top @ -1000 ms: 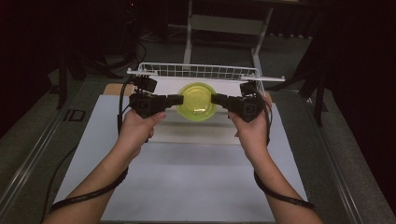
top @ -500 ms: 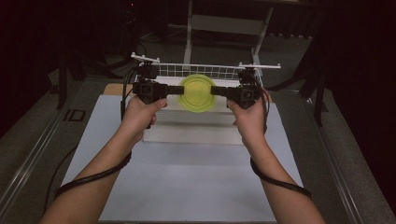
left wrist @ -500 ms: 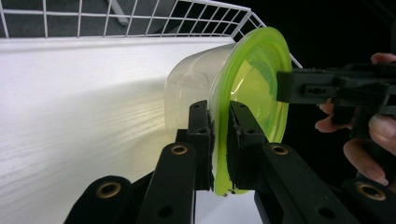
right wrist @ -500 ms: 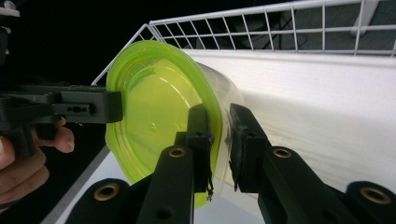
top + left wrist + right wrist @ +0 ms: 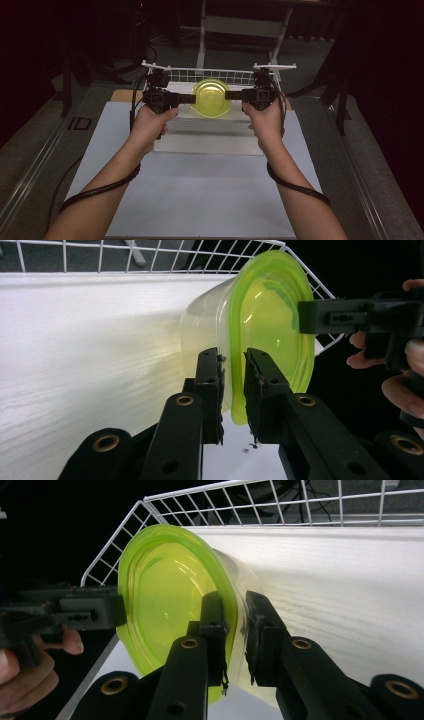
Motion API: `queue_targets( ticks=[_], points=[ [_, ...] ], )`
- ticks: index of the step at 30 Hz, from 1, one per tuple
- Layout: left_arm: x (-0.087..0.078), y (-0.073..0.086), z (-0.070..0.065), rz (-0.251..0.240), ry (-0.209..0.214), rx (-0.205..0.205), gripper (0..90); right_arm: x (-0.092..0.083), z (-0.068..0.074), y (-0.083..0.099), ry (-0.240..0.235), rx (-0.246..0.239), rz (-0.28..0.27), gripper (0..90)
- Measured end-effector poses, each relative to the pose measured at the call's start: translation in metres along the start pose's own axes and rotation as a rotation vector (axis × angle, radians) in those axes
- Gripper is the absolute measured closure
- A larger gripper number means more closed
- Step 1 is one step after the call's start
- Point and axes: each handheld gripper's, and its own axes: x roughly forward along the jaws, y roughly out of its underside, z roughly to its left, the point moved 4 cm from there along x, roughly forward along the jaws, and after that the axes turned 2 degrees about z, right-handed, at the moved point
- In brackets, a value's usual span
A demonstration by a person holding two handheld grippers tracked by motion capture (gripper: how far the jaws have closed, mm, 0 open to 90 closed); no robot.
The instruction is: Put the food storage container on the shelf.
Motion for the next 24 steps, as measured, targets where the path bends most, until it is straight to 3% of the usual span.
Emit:
queue_targets(
  ticks=[3,5,10,13,18,21,24],
  points=[
    [0.001,-0.001,0.002,0.001,-0.003,-0.009,77.6,0.001,0.001,-0.003,0.007,-0.001,0.013,78.9],
    [0.003,-0.002,0.003,0.000,0.020,-0.025,77.7,0.002,0.000,-0.010,-0.006,0.018,0.001,68.7],
    [0.006,-0.006,0.003,-0.016,0.016,-0.035,77.0,0.004,-0.001,-0.016,0.030,0.002,-0.016,65.4],
    [0.007,-0.008,0.005,-0.025,-0.006,-0.022,67.2,0.006,-0.002,-0.016,0.040,0.004,-0.011,63.0],
    [0.010,-0.013,0.010,-0.034,-0.032,-0.025,64.5,0.008,-0.007,-0.017,0.051,0.008,-0.014,60.6],
    [0.011,-0.014,0.012,-0.038,-0.019,-0.044,60.0,0.008,-0.010,-0.017,0.060,0.005,-0.010,59.7],
    [0.011,-0.013,0.011,-0.040,-0.025,-0.034,58.1,0.006,-0.011,-0.019,0.070,-0.005,-0.021,57.3]
  ],
)
